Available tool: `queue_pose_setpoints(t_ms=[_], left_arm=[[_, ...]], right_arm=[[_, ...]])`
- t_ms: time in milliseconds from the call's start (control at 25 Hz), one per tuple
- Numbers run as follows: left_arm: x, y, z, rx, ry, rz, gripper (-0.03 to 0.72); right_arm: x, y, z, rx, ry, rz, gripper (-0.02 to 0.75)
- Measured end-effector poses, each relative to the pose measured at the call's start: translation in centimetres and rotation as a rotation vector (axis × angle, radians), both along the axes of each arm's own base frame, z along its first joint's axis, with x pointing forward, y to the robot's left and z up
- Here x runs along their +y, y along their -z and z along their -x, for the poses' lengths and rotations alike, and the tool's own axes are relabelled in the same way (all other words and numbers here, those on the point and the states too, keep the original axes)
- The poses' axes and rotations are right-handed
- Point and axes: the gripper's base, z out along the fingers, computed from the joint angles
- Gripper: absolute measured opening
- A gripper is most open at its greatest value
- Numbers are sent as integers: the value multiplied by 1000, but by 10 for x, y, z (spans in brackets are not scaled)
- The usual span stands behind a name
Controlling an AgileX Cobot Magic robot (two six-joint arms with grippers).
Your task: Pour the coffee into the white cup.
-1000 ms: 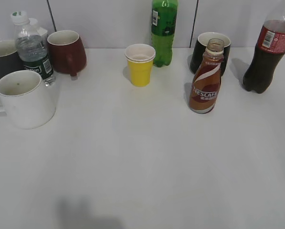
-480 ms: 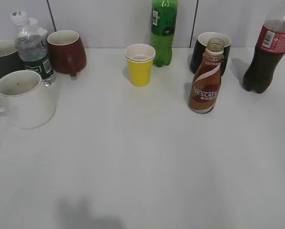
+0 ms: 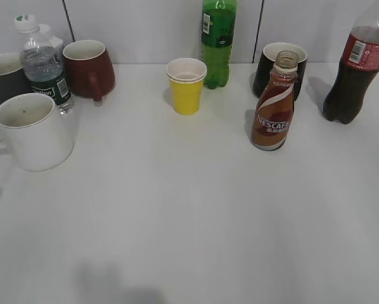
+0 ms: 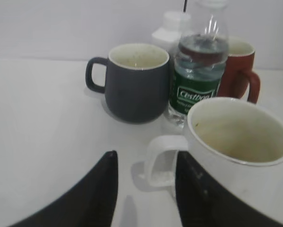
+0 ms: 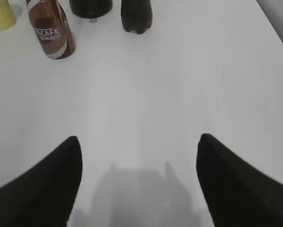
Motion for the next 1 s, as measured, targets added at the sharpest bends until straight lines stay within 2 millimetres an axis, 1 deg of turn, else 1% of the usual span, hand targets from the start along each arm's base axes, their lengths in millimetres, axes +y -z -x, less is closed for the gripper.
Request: queue_pose_setpoints(t_ms=[360, 560, 760, 1000], left_arm=[[-1, 20, -14, 28, 6, -8, 322], [-4, 36, -22, 50, 42, -26, 402], [-4, 50, -30, 62, 42, -23, 421], [-5, 53, -49, 33, 39, -21, 421]], right_arm=[[0, 0, 0, 0, 0, 0, 588], [0, 0, 0, 0, 0, 0, 588], [0, 0, 0, 0, 0, 0, 588], [0, 0, 0, 0, 0, 0, 588]])
